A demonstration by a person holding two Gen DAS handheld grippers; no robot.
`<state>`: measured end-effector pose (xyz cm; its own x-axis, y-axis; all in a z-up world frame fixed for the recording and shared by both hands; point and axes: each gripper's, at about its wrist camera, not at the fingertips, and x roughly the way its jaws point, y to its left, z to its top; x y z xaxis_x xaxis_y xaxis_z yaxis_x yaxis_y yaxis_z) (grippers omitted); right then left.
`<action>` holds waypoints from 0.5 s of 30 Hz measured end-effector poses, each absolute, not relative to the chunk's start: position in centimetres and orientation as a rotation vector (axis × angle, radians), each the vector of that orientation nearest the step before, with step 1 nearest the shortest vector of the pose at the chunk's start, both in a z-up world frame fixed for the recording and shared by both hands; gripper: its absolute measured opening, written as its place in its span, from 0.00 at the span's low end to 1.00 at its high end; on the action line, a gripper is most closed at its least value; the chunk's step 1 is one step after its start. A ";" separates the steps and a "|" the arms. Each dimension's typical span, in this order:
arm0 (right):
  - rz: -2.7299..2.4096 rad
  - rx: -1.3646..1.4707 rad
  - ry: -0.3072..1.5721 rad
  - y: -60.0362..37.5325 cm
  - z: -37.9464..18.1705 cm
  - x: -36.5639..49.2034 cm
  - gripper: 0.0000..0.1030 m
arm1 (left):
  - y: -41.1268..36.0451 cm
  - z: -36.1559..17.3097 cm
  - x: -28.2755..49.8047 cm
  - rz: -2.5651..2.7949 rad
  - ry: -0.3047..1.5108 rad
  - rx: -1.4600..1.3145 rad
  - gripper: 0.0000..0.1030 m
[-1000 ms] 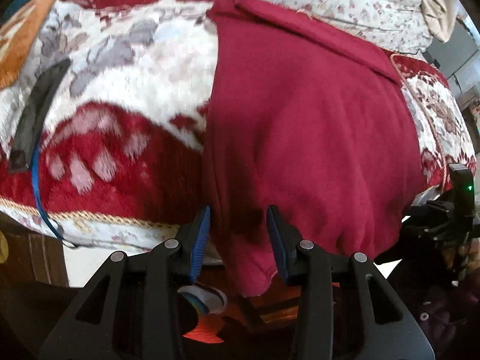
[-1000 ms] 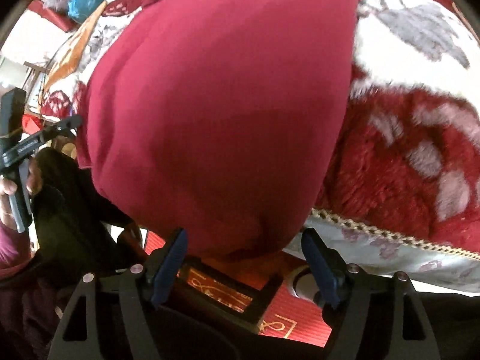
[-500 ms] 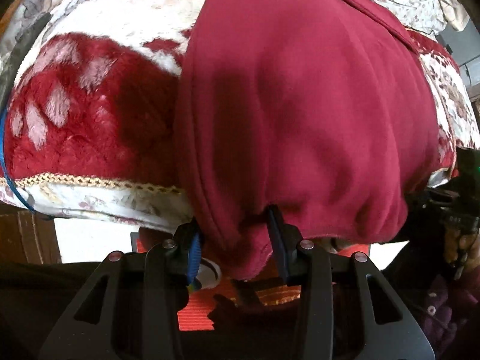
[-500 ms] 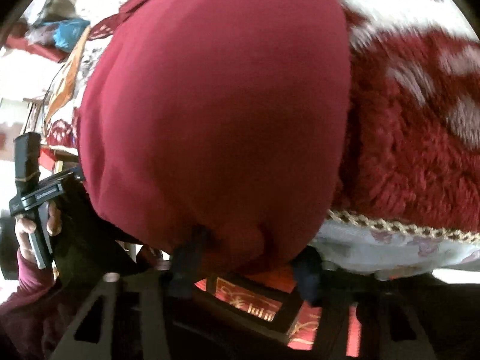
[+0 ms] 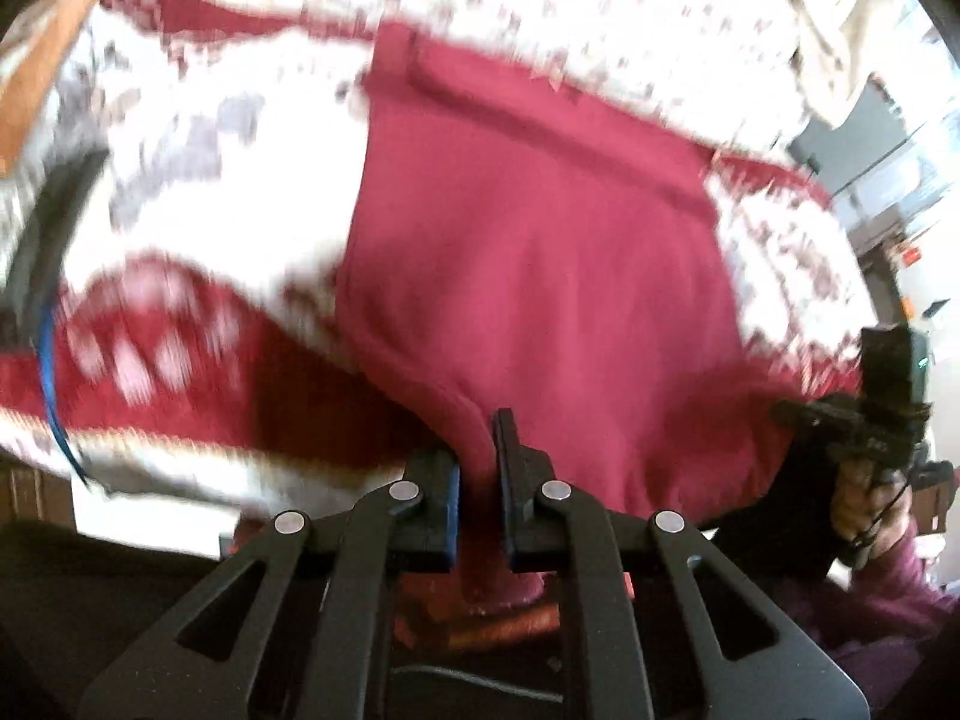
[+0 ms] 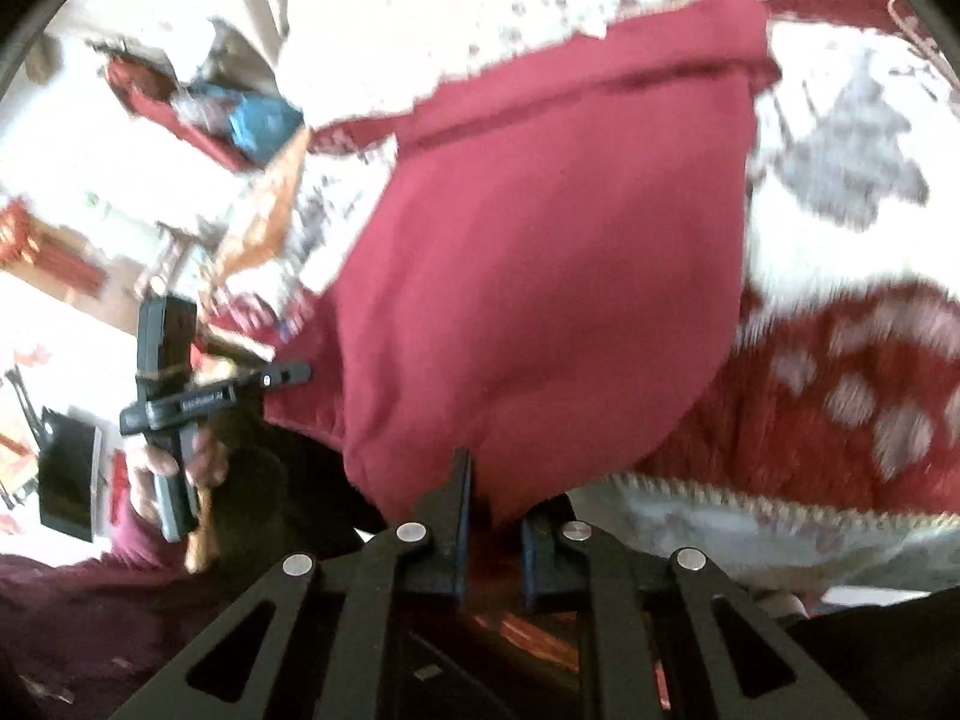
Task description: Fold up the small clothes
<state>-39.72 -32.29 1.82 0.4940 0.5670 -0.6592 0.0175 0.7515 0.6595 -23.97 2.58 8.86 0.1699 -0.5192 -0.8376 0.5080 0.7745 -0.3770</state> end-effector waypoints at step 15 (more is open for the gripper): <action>0.188 0.718 0.679 -40.8 11.0 -31.7 0.11 | -4.0 15.3 -10.2 -0.646 0.920 -0.159 0.08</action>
